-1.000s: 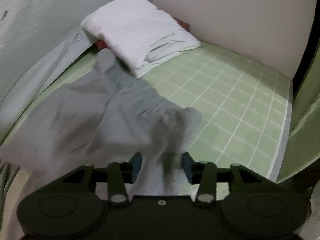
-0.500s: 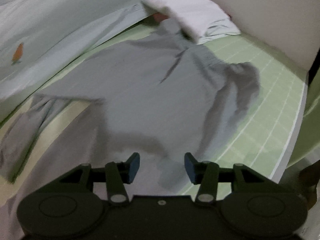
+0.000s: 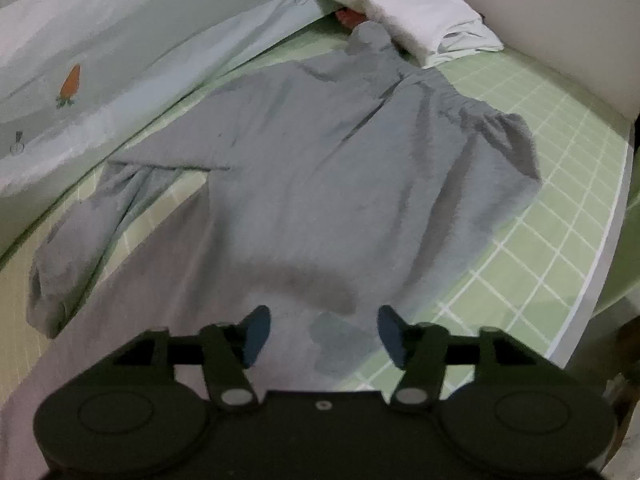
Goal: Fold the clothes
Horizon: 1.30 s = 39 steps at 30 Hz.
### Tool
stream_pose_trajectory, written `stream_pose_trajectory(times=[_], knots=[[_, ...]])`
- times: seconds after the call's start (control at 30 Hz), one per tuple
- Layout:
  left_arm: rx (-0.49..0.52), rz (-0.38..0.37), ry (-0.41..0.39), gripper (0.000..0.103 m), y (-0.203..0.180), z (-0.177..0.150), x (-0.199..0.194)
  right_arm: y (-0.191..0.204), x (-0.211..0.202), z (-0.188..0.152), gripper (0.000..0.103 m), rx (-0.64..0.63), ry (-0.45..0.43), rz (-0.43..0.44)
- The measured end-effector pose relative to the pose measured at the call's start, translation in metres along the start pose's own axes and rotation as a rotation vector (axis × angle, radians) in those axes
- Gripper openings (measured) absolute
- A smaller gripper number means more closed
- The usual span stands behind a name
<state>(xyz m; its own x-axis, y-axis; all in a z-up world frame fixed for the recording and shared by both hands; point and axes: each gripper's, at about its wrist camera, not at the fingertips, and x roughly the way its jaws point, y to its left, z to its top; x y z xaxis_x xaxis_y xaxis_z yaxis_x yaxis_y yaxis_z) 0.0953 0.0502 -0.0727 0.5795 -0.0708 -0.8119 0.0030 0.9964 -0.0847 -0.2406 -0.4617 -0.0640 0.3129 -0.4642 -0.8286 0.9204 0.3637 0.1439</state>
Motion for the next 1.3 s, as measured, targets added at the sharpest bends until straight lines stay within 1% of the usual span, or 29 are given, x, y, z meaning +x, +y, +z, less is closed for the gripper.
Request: stream_pose_trajectory(times=[0.03, 0.13, 0.2, 0.3, 0.4, 0.43, 0.5, 0.6, 0.67, 0.7, 0.77, 0.8, 0.83, 0.87, 0.9, 0.93, 1.0, 1.03, 1.1, 1.13, 1.17, 1.23, 1.27, 1.3], knots=[[-0.001, -0.005, -0.004, 0.064, -0.005, -0.002, -0.003, -0.005, 0.0, 0.002, 0.069, 0.008, -0.008, 0.001], [-0.007, -0.03, -0.014, 0.068, -0.024, -0.008, -0.013, -0.024, -0.001, 0.009, 0.077, 0.041, -0.035, 0.007], [0.011, -0.045, -0.024, 0.069, -0.04, -0.014, -0.02, -0.043, 0.002, 0.014, 0.078, 0.061, -0.045, 0.01], [0.036, -0.04, -0.036, 0.069, -0.07, -0.031, -0.033, -0.076, 0.015, 0.032, 0.078, 0.091, -0.044, 0.003], [0.016, -0.04, -0.028, 0.071, -0.099, -0.054, -0.051, -0.112, 0.031, 0.053, 0.078, 0.136, -0.038, -0.002], [0.015, -0.045, -0.026, 0.074, -0.11, -0.063, -0.058, -0.125, 0.036, 0.062, 0.078, 0.155, -0.045, -0.003], [0.034, -0.062, -0.025, 0.078, -0.133, -0.084, -0.072, -0.149, 0.046, 0.081, 0.079, 0.177, -0.062, -0.002], [0.06, -0.056, -0.014, 0.078, -0.169, -0.114, -0.088, -0.18, 0.067, 0.111, 0.079, 0.198, -0.064, -0.006], [0.051, -0.052, -0.014, 0.078, -0.186, -0.131, -0.097, -0.197, 0.081, 0.129, 0.079, 0.217, -0.059, 0.004], [0.044, -0.053, -0.013, 0.079, -0.194, -0.14, -0.103, -0.203, 0.087, 0.137, 0.077, 0.217, -0.053, 0.014], [0.033, -0.054, -0.008, 0.08, -0.211, -0.156, -0.11, -0.211, 0.096, 0.149, 0.06, 0.186, -0.036, 0.055], [0.032, -0.051, -0.001, 0.08, -0.219, -0.163, -0.112, -0.21, 0.1, 0.153, 0.032, 0.147, -0.014, 0.074], [0.032, -0.048, 0.005, 0.08, -0.227, -0.168, -0.114, -0.209, 0.103, 0.157, 0.014, 0.108, 0.008, 0.092], [0.033, -0.045, 0.011, 0.08, -0.233, -0.172, -0.115, -0.208, 0.105, 0.161, 0.013, 0.069, 0.027, 0.11], [0.034, -0.041, 0.018, 0.08, -0.239, -0.176, -0.117, -0.204, 0.101, 0.164, 0.008, 0.024, 0.027, 0.131], [0.037, -0.038, 0.02, 0.08, -0.244, -0.178, -0.119, -0.203, 0.089, 0.168, 0.007, -0.007, 0.005, 0.17], [0.046, -0.033, 0.013, 0.08, -0.252, -0.178, -0.124, -0.212, 0.048, 0.18, 0.007, 0.009, -0.084, 0.3], [0.053, -0.026, 0.008, 0.08, -0.255, -0.177, -0.127, -0.224, 0.033, 0.186, 0.007, 0.078, -0.108, 0.351], [0.071, -0.005, -0.008, 0.08, -0.258, -0.175, -0.13, -0.251, 0.023, 0.193, 0.006, 0.182, -0.137, 0.31], [0.07, 0.002, -0.012, 0.08, -0.258, -0.173, -0.131, -0.263, 0.021, 0.196, 0.007, 0.213, -0.15, 0.278], [0.062, 0.006, -0.011, 0.08, -0.256, -0.172, -0.131, -0.264, 0.033, 0.195, 0.007, 0.122, -0.146, 0.174], [0.04, 0.009, 0.003, 0.08, -0.252, -0.17, -0.128, -0.261, 0.07, 0.187, 0.007, -0.043, -0.068, -0.029], [0.035, 0.016, 0.008, 0.08, -0.25, -0.168, -0.127, -0.261, 0.08, 0.184, 0.008, -0.059, -0.036, -0.062], [0.035, 0.023, 0.005, 0.08, -0.249, -0.167, -0.128, -0.257, 0.08, 0.183, 0.011, -0.059, -0.039, -0.073]])
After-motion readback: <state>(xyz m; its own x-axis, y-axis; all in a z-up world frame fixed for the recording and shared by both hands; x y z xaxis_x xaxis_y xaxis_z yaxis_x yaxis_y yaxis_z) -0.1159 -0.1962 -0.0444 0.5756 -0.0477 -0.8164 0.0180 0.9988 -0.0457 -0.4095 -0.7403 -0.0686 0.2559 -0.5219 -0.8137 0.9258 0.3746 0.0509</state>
